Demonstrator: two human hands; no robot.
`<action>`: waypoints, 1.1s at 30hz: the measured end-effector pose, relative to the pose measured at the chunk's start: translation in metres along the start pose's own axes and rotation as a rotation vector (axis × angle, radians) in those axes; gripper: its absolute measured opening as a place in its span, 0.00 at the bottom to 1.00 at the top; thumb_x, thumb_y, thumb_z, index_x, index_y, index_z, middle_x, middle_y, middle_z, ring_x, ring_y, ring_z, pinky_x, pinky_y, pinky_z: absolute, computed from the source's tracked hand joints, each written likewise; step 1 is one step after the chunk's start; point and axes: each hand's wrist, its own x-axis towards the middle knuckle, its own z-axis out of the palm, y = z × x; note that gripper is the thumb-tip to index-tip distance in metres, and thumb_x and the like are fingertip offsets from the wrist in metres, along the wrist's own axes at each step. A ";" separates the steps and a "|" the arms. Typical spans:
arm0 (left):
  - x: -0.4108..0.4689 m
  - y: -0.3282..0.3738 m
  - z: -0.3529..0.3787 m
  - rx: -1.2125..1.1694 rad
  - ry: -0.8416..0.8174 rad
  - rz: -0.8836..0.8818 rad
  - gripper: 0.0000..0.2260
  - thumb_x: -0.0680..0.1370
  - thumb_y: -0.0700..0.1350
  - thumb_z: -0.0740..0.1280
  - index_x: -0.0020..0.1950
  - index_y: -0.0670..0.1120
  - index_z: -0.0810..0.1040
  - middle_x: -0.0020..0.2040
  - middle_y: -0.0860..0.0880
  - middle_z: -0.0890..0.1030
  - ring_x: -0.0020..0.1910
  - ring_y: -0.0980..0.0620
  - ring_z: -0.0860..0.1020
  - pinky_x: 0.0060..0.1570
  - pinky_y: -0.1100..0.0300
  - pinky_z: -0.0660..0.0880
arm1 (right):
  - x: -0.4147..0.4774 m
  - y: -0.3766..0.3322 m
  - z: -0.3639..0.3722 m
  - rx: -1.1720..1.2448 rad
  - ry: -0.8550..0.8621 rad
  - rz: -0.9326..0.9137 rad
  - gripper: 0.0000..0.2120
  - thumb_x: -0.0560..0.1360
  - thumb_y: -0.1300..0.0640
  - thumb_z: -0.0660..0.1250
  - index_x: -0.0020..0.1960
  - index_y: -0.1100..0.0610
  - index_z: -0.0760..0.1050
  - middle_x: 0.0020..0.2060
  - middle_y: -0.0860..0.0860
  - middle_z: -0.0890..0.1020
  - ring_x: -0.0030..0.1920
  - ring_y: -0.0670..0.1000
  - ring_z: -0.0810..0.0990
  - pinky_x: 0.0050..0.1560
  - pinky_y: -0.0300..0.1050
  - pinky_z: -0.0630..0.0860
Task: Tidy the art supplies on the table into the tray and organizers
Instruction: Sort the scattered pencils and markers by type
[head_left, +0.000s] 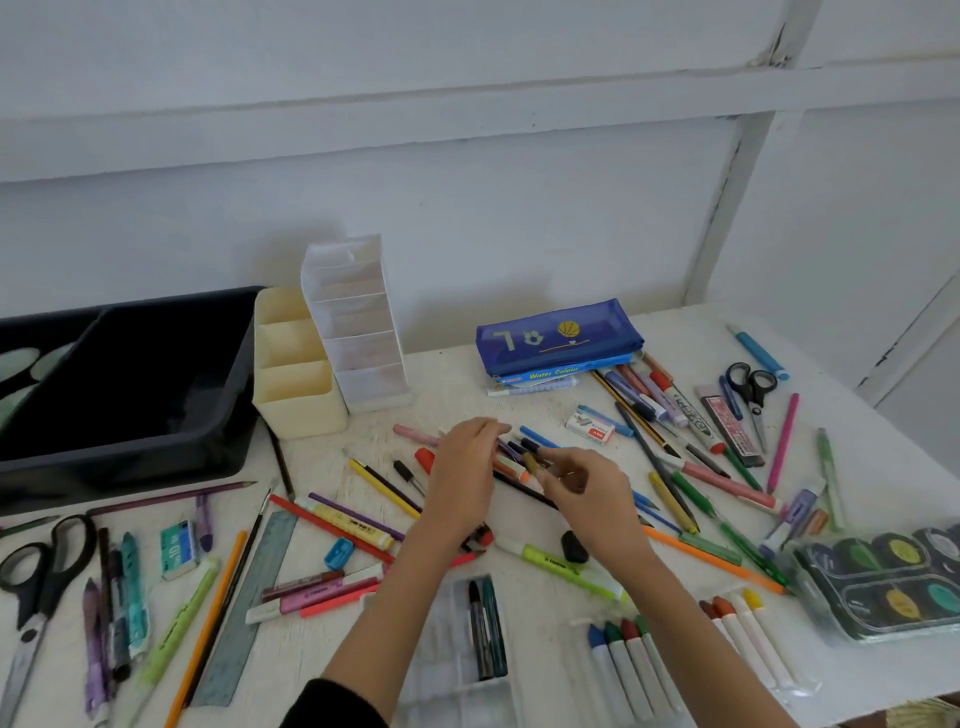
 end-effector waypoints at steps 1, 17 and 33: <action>0.005 0.000 -0.002 0.081 -0.081 0.032 0.22 0.76 0.30 0.58 0.68 0.45 0.71 0.68 0.46 0.71 0.69 0.47 0.66 0.69 0.54 0.60 | 0.002 0.000 -0.002 0.028 0.008 0.029 0.11 0.75 0.60 0.69 0.56 0.54 0.78 0.43 0.51 0.81 0.40 0.46 0.79 0.43 0.32 0.76; 0.012 0.002 -0.018 0.330 -0.274 0.144 0.13 0.80 0.40 0.60 0.63 0.48 0.73 0.57 0.51 0.76 0.57 0.52 0.73 0.56 0.62 0.60 | -0.013 0.009 -0.009 0.277 -0.028 0.146 0.11 0.75 0.64 0.68 0.54 0.53 0.79 0.41 0.51 0.82 0.42 0.48 0.79 0.40 0.36 0.75; -0.118 0.032 -0.033 -0.221 0.175 -0.281 0.03 0.76 0.43 0.68 0.49 0.48 0.80 0.42 0.54 0.78 0.41 0.58 0.76 0.42 0.64 0.74 | -0.068 -0.018 0.001 0.403 -0.159 0.109 0.15 0.73 0.65 0.70 0.56 0.50 0.78 0.39 0.53 0.82 0.40 0.54 0.83 0.44 0.46 0.82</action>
